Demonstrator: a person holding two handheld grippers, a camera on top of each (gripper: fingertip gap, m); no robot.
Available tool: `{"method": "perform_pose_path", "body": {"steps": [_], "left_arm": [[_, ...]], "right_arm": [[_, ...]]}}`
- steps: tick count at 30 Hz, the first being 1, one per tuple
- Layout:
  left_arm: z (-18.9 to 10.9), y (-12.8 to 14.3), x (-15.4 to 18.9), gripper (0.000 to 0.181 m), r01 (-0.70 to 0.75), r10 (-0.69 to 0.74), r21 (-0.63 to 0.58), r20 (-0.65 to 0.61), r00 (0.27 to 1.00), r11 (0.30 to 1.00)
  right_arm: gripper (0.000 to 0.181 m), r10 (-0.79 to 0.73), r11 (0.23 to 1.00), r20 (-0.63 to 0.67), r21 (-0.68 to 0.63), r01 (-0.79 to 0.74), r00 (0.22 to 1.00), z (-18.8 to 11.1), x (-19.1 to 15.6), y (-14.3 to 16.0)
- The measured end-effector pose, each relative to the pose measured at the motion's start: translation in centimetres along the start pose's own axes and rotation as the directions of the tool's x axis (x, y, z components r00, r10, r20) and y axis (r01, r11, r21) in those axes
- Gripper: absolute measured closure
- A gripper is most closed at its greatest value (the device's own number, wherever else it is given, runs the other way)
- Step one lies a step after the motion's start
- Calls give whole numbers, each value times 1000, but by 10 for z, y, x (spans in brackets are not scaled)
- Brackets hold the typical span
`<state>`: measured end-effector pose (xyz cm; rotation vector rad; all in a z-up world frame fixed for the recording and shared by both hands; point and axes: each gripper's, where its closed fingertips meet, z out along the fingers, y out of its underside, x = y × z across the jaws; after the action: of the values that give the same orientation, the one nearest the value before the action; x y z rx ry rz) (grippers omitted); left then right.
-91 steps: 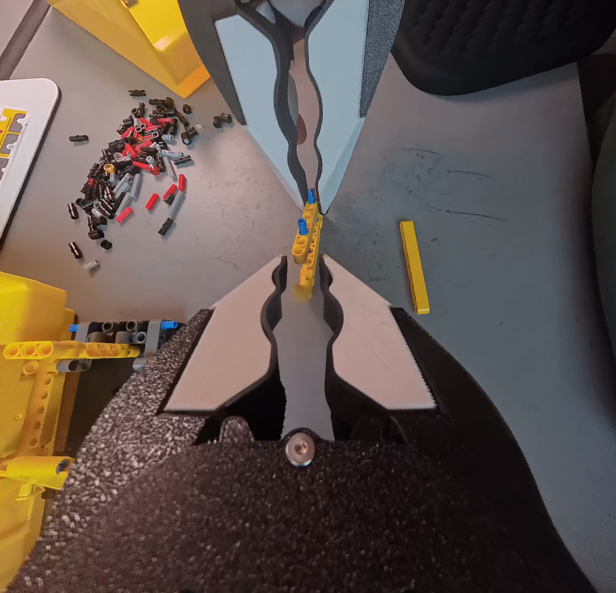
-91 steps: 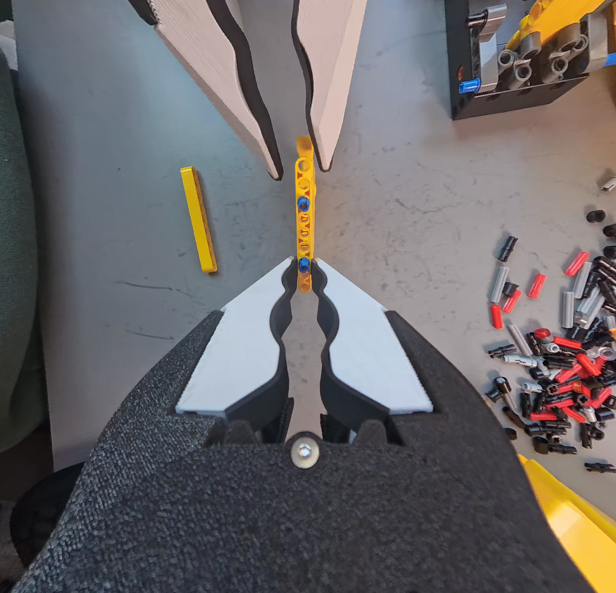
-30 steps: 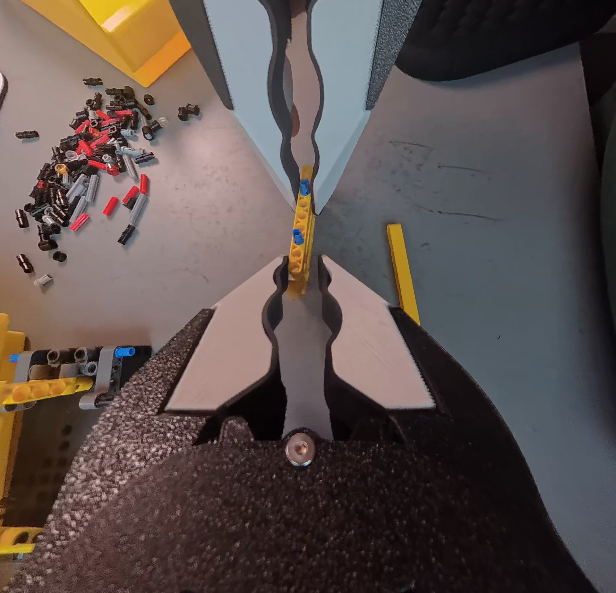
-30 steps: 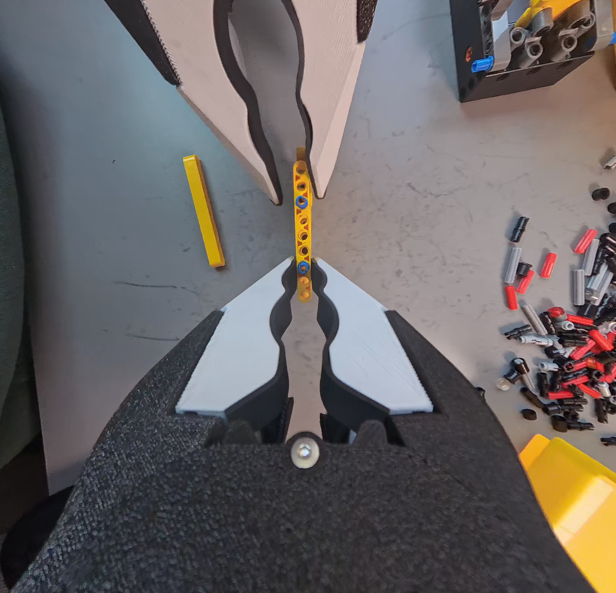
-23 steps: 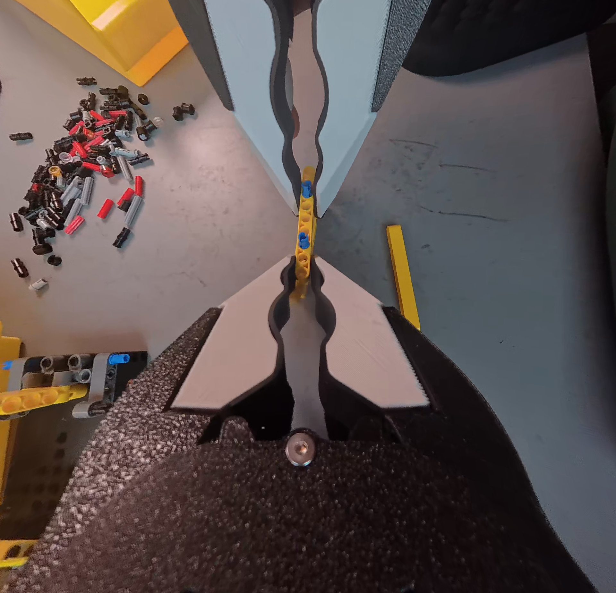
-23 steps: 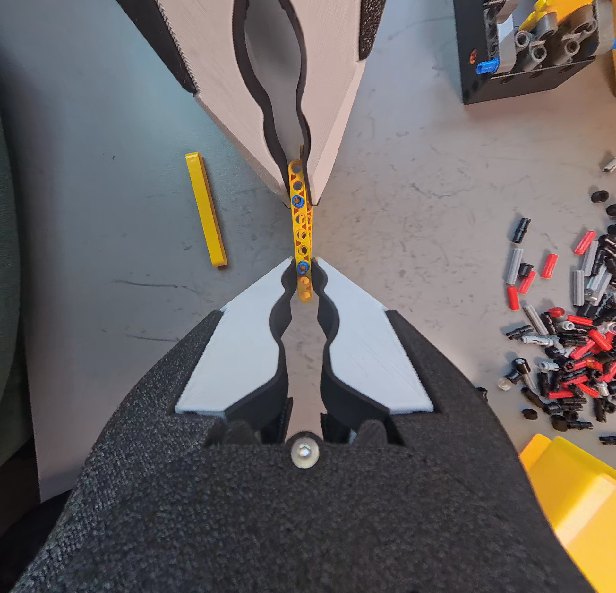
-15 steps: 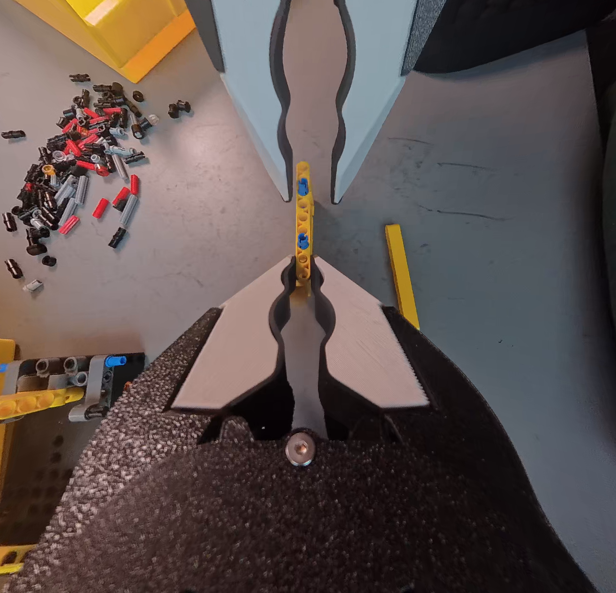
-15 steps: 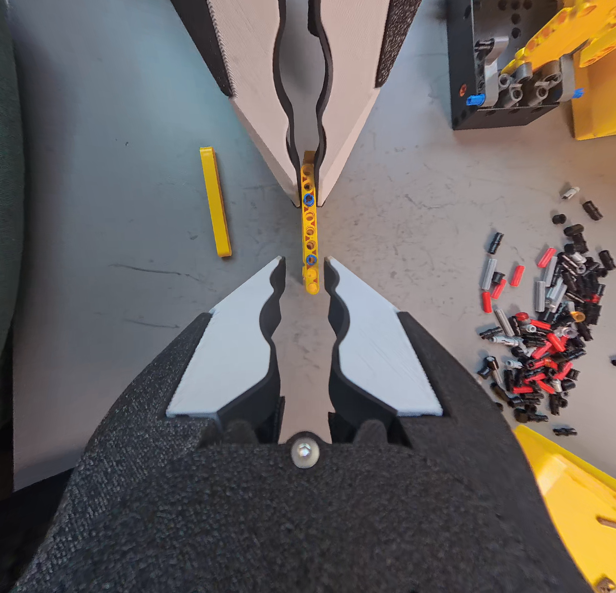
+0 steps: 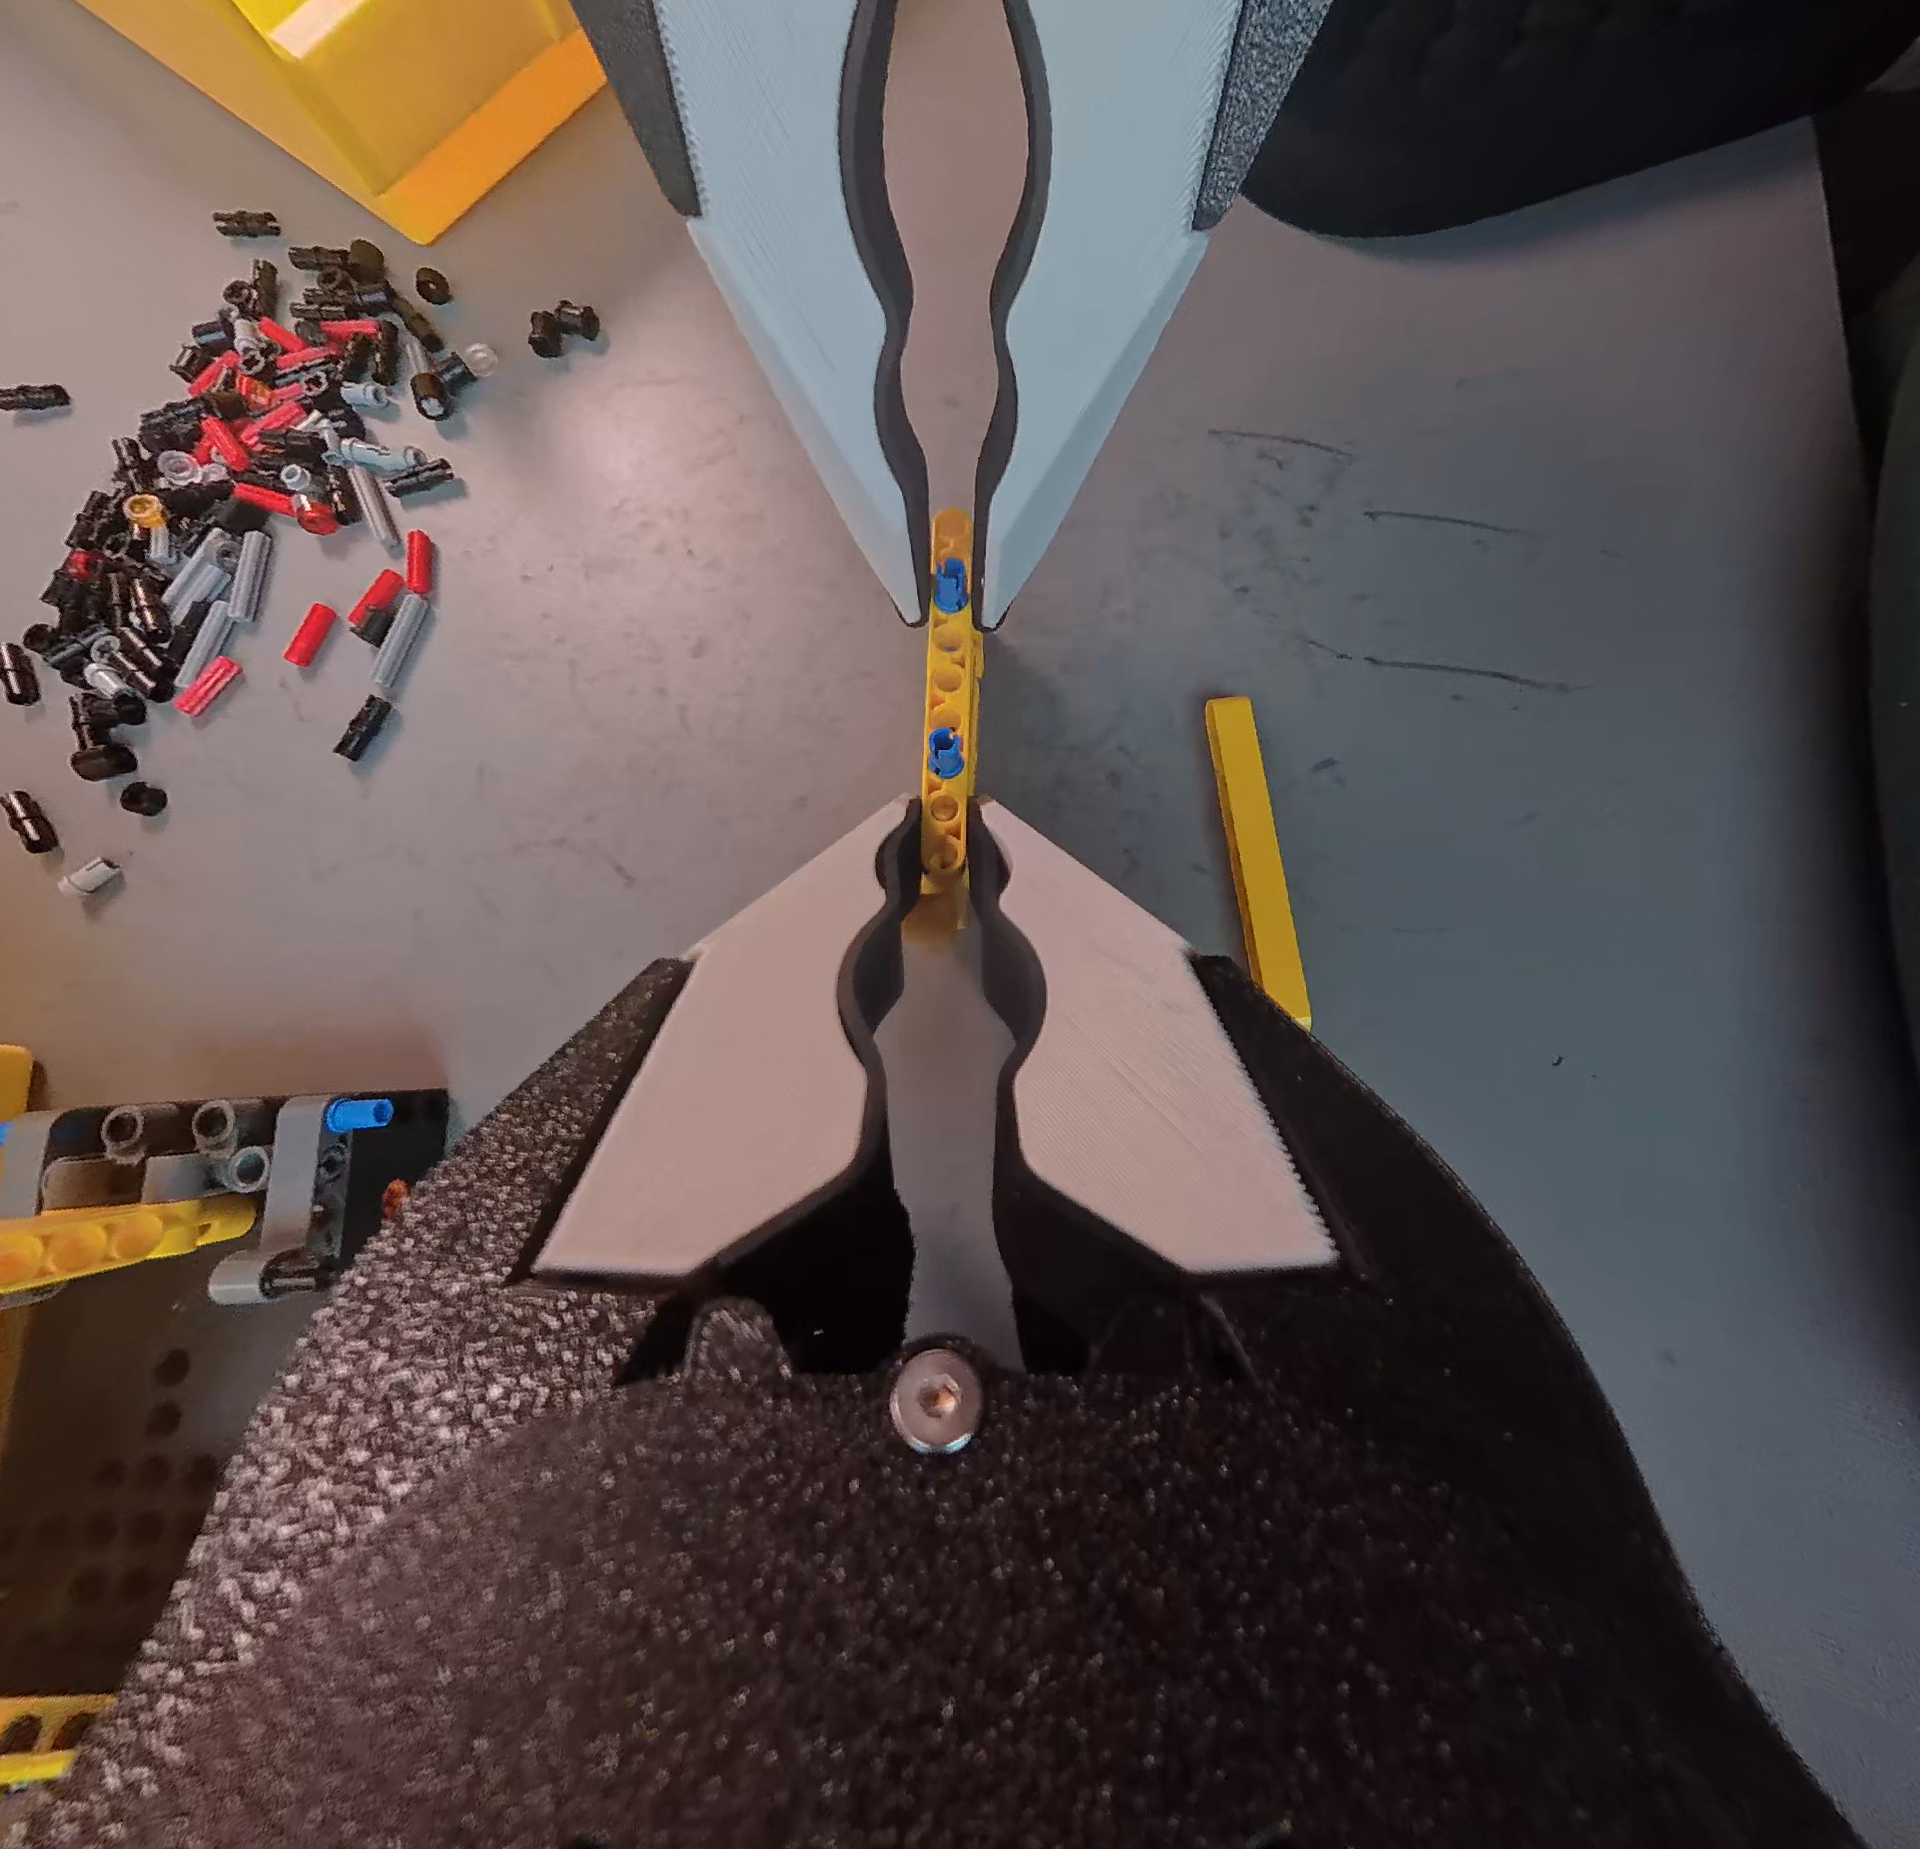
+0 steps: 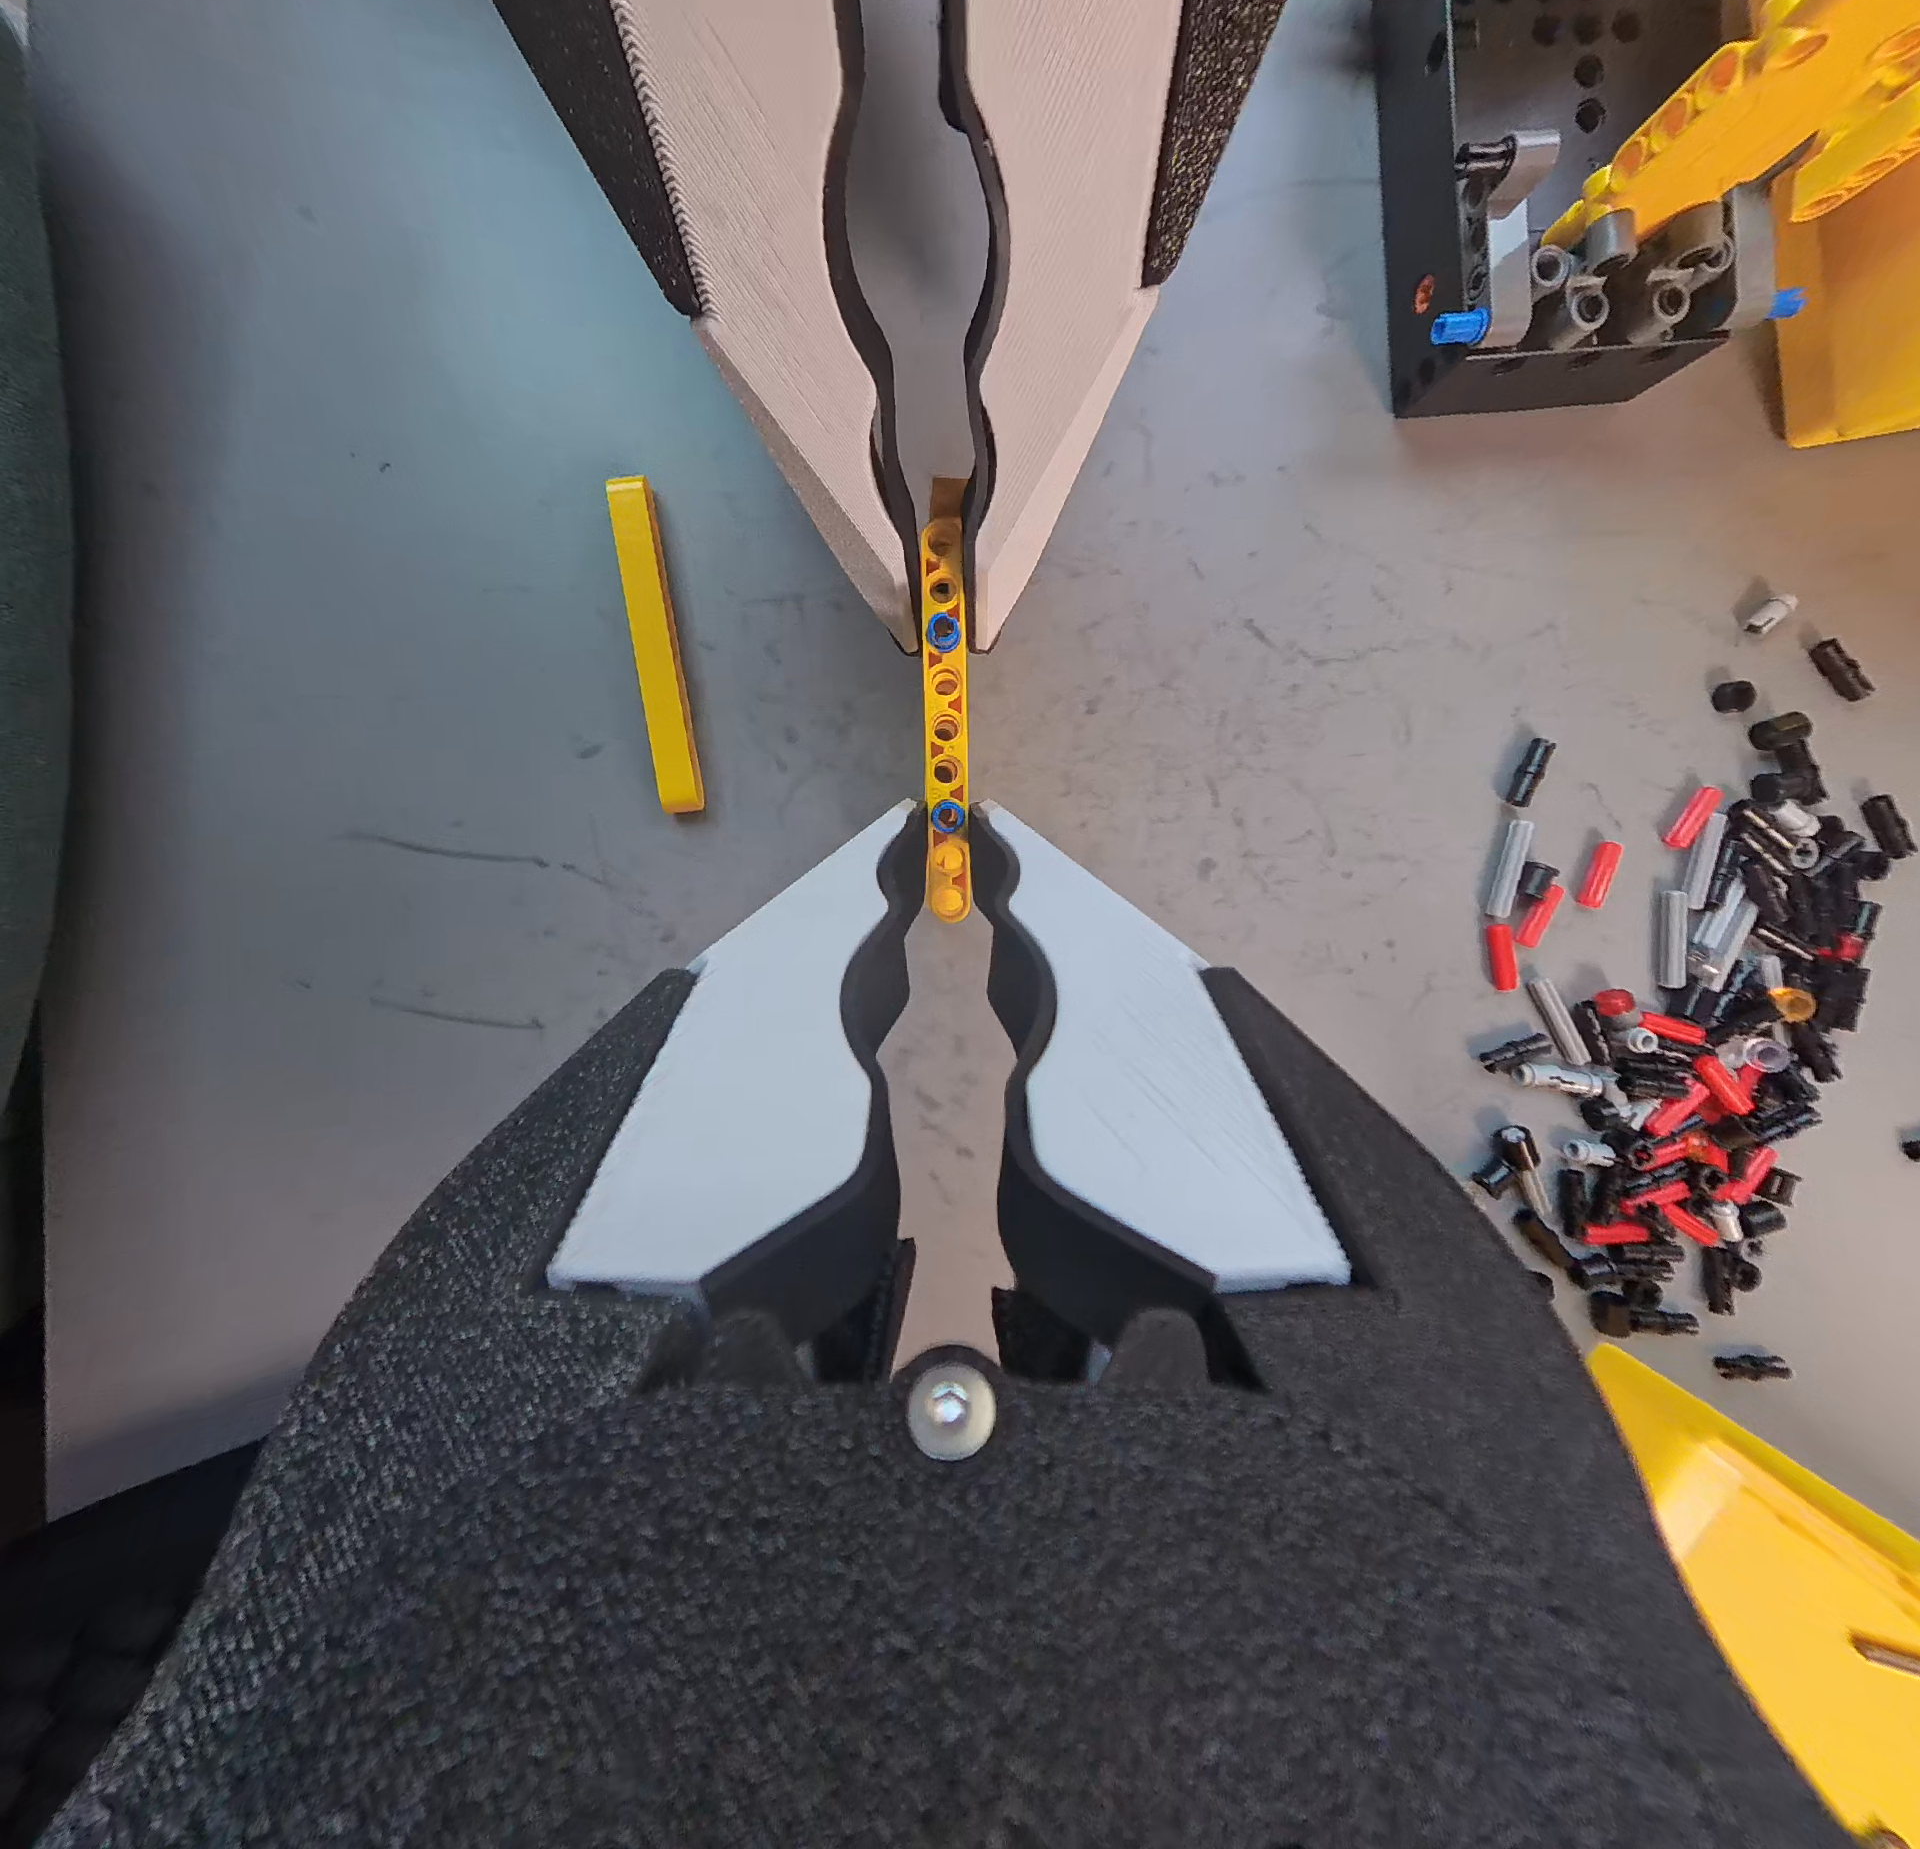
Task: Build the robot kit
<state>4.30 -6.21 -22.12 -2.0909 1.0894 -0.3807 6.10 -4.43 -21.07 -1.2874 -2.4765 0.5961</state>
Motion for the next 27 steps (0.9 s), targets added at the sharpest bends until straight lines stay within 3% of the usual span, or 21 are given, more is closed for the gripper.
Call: {"method": "perform_pose_path", "body": {"steps": [6,12,19,24,27], "left_arm": [[0,2,-2,159,-3,3,0,8,1000,1000],[-1,2,-5,166,5,-5,9,21,1000,1000],[-3,4,-7,154,12,-12,13,21,1000,1000],[5,14,-3,162,-13,14,-50,9,1000,999],[3,9,1,169,-20,20,-27,-1,1000,999]], "right_arm": [[174,17,1000,11,6,-17,1000,0,2,-2],[174,25,1000,24,-11,-25,999,2,2,-2],[174,27,1000,26,-10,-27,999,3,-1,-3],[174,23,1000,29,-18,-23,999,3,-4,-3],[174,20,1000,25,-22,-19,999,3,-6,-3]]}}
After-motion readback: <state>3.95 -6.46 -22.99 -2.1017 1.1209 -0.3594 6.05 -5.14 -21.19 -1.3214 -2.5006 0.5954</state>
